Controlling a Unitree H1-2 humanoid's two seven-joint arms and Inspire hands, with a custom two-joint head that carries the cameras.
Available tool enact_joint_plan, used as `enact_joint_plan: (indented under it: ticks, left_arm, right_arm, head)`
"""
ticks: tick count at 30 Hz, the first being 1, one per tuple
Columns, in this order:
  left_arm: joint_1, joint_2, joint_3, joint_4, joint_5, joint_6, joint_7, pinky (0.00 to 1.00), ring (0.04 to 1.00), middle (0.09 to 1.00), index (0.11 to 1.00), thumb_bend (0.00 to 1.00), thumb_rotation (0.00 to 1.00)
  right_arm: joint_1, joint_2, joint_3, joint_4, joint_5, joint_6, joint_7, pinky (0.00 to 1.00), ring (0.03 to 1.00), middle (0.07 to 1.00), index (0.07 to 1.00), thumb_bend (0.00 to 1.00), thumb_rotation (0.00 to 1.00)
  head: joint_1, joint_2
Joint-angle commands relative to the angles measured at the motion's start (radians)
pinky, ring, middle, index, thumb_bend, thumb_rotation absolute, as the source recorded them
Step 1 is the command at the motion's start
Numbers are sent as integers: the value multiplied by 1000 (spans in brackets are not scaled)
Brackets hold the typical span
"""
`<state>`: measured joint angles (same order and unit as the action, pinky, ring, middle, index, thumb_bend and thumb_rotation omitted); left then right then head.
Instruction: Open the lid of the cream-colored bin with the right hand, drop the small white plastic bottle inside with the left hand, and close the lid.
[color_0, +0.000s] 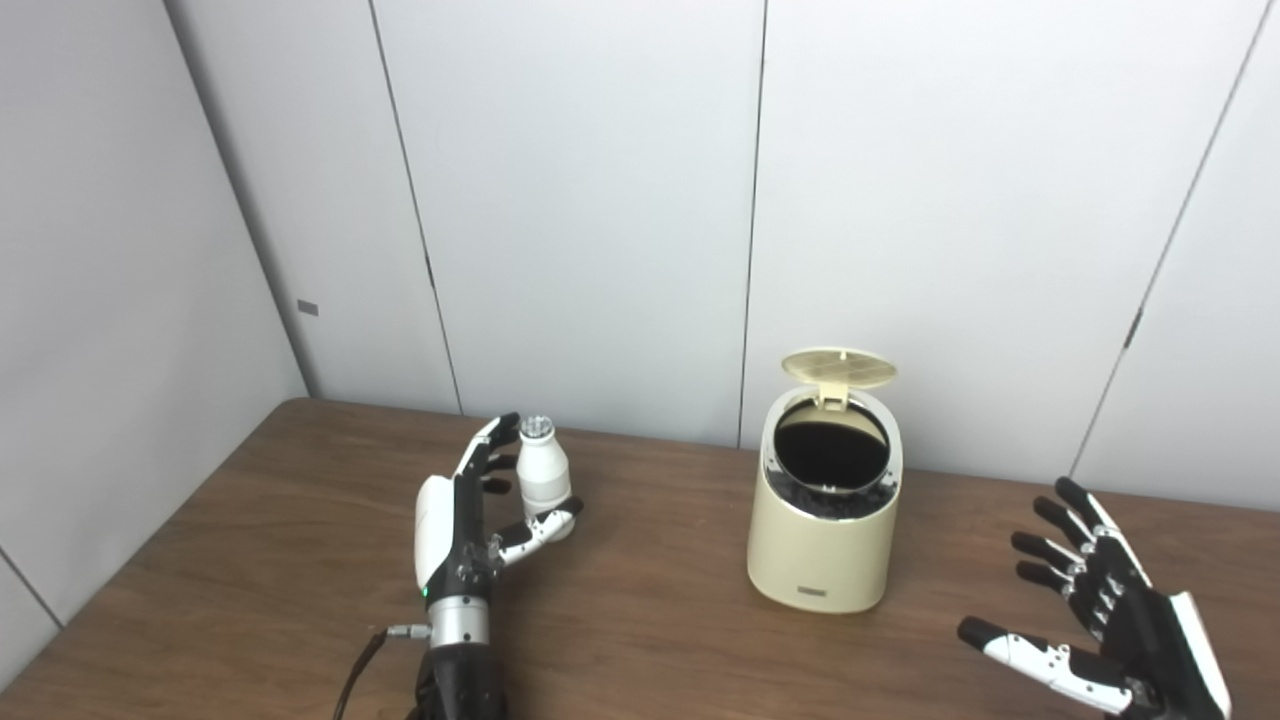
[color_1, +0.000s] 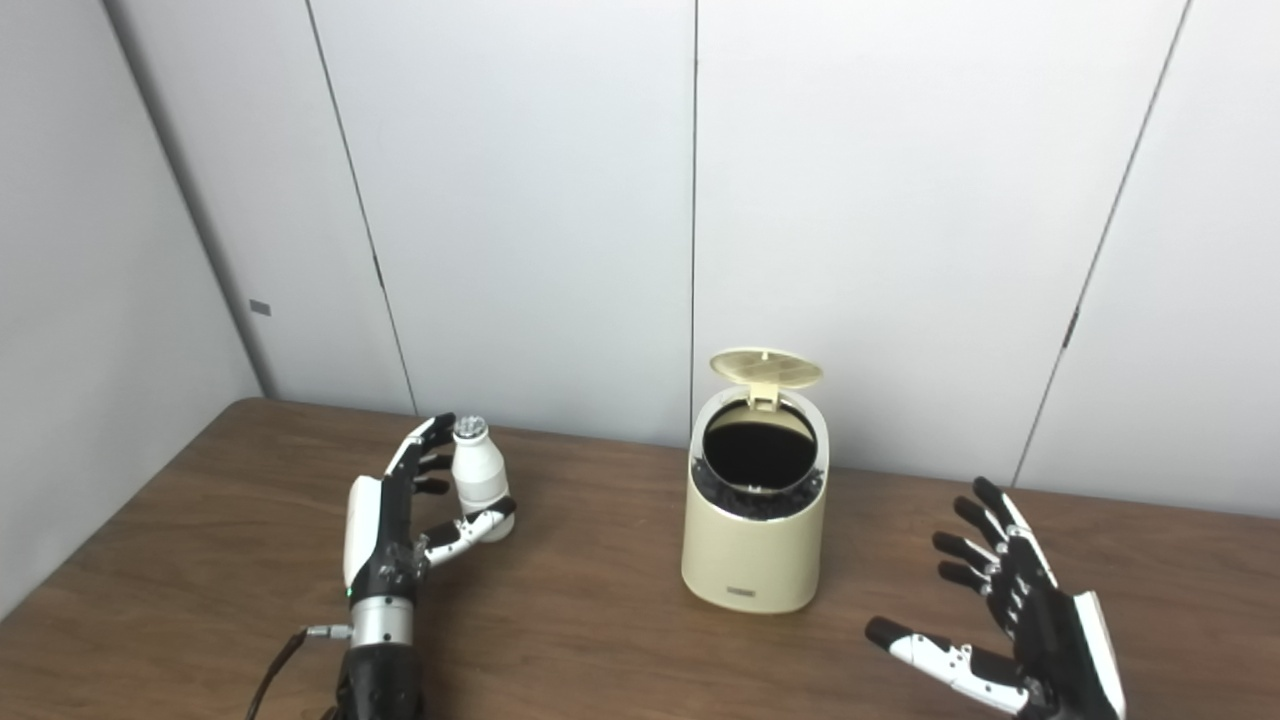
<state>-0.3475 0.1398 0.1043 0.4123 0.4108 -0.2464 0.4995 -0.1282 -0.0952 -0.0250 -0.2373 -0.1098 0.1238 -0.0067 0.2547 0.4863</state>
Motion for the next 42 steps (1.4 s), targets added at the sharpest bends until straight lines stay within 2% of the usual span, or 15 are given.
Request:
enact_joint_plan:
  ticks: [1, 4, 6, 8, 10, 12, 14, 16, 20, 33, 38, 42]
  left_arm:
    - [9, 8, -7, 34, 4, -18, 19, 615, 713, 799, 831, 743, 79]
    - [6, 8, -8, 40, 0, -23, 22, 594, 702, 789, 808, 739, 65]
    - [4, 8, -8, 45, 0, -26, 24, 560, 666, 750, 773, 735, 33]
    - [3, 9, -7, 48, -5, -24, 21, 477, 576, 648, 709, 722, 8]
    - [-1, 8, -5, 54, -11, -24, 21, 434, 524, 591, 660, 715, 1]
    - [-5, 6, -2, 64, -17, -23, 24, 357, 440, 485, 556, 559, 0]
    - [-8, 10, -5, 72, -19, -22, 21, 311, 390, 454, 533, 528, 0]
    - [-9, 15, -9, 76, -23, -21, 14, 287, 365, 444, 522, 520, 0]
    - [-8, 20, -16, 78, -29, -15, 2, 300, 406, 474, 529, 502, 0]
    - [-11, 21, -25, 101, -68, -40, -19, 301, 404, 473, 531, 500, 0]
    - [0, 12, -32, 27, -70, -24, -42, 298, 407, 477, 528, 501, 0]
    - [2, 11, -50, -48, -59, -39, -54, 294, 403, 476, 530, 501, 0]
  right_arm:
    - [-26, 2, 0, -41, -4, -4, -3, 726, 784, 885, 921, 750, 2]
    - [-25, 0, -1, -41, 5, -5, 1, 732, 790, 886, 922, 749, 12]
    - [-25, -2, -1, -41, 6, -10, 2, 734, 791, 889, 926, 743, 16]
    - [-25, -3, -1, -42, 7, -9, 2, 728, 786, 888, 924, 743, 17]
    - [-25, -3, -2, -41, 7, -8, 2, 731, 786, 889, 923, 743, 17]
    - [-25, -4, -1, -41, 4, -9, 2, 728, 783, 888, 922, 742, 21]
    - [-23, -4, -2, -38, 8, -13, 2, 736, 786, 890, 923, 739, 14]
    - [-24, -3, -2, -39, 7, -9, 1, 737, 787, 888, 921, 744, 12]
    - [-25, 0, -3, -41, 5, -1, -1, 744, 791, 890, 921, 747, 13]
    - [-27, 0, 1, -21, 7, -20, -1, 744, 781, 893, 924, 745, 11]
    - [-31, 2, 7, -4, -8, -27, -7, 740, 783, 891, 922, 746, 15]
    - [-35, 5, 8, 25, -9, -52, -12, 744, 782, 889, 919, 757, 15]
  head:
    - [1, 1]
    - [1, 1]
    - [3, 3]
    - [3, 3]
    - [3, 3]
    - [3, 3]
    - [3, 3]
    - [4, 5]
    - [4, 6]
    - [-4, 3]
    - [-27, -7]
    - [-52, -17]
